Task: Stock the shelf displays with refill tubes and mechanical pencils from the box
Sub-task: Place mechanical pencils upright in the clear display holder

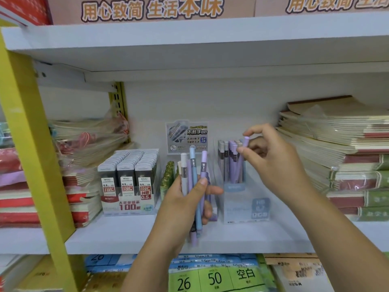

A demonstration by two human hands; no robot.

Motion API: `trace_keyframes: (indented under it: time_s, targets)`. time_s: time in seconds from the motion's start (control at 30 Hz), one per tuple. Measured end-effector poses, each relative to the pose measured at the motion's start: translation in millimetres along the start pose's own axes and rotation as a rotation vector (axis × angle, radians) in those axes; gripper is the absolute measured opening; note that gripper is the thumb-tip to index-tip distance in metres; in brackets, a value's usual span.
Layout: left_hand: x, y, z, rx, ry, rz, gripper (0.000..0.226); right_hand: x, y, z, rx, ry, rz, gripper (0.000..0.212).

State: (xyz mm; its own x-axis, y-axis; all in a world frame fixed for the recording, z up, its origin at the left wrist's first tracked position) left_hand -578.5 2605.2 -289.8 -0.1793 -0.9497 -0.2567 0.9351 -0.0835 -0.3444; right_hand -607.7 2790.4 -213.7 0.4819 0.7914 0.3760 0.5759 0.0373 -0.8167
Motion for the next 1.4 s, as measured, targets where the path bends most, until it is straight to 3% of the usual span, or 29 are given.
trace_keyframes:
  time_s: [0.3, 0.53, 0.83, 1.13, 1.23, 1.33, 1.4]
  targets:
    - [1, 1, -1, 0.0, -0.071, 0.026, 0.019, -3, 2, 5, -0.012, 0.034, 0.063, 0.029]
    - [0, 2, 1, 0.003, -0.065, 0.03, 0.025, 0, 1, 10, -0.009, 0.055, 0.111, 0.028]
    - [-2, 3, 0, 0.008, -0.093, 0.037, 0.023, -13, 5, 17, -0.001, 0.203, -0.129, 0.026]
    - [-7, 6, 1, 0.006, -0.096, 0.001, 0.033, -7, 3, 3, 0.016, 0.312, -0.057, 0.025]
    - [-8, 6, 3, -0.008, -0.105, -0.022, 0.036, 1, 5, -18, 0.004, 0.138, -0.068, 0.021]
    - [-11, 8, 4, -0.028, -0.122, -0.042, 0.028, -4, 15, -35, -0.133, -0.202, -0.304, 0.022]
    - [-15, 9, 3, -0.033, -0.131, -0.056, 0.022, -8, 20, -39, -0.164, -0.322, -0.348, 0.021]
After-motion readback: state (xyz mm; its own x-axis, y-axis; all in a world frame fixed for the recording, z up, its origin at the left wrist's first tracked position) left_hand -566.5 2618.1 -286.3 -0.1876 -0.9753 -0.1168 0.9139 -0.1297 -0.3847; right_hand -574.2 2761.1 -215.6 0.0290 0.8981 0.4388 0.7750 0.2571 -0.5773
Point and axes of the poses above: each hand's wrist, its own y-axis away from the middle knuckle, its own x-axis out of the back of the hand, z = x × y, the point moved 3 cm from there along -y, towards the middle knuckle, and after that the axes turned 3 degrees about y, right-handed, at the moved point
